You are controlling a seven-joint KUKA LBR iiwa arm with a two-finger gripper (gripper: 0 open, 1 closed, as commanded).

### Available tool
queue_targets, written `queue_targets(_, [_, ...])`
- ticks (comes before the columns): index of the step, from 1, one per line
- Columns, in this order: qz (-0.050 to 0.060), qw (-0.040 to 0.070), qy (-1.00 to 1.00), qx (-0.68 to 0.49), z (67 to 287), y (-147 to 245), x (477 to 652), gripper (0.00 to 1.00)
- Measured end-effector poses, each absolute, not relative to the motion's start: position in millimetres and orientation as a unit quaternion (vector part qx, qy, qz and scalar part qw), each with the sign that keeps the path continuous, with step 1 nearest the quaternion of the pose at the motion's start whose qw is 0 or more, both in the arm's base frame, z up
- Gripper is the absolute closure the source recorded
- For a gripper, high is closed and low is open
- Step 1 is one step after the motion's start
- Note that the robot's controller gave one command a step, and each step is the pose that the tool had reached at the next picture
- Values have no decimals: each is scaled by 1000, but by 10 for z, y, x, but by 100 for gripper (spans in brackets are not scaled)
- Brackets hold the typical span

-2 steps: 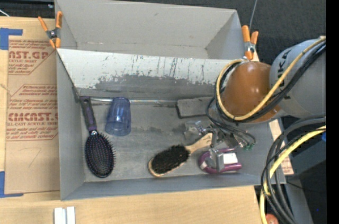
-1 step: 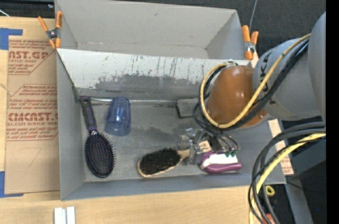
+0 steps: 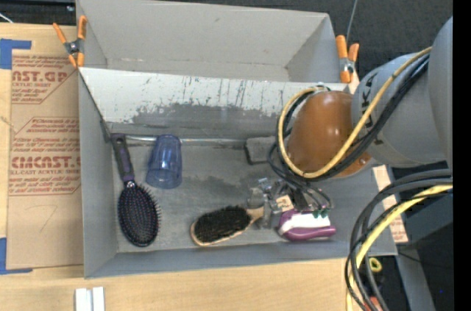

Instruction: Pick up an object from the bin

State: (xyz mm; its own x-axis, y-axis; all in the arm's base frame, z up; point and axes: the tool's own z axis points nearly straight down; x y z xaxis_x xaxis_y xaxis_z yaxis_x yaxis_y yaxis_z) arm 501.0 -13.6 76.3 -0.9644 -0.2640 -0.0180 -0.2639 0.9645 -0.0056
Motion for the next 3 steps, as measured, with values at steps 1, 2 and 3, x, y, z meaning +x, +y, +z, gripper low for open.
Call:
queue_targets(1, [-1,10,992,-128,799,-224,5020,100])
queue_targets(2, [-1,9,992,-127,798,-187,5018,100])
queue_targets(3, [-3,11,947,-322,943,-179,5059,100])
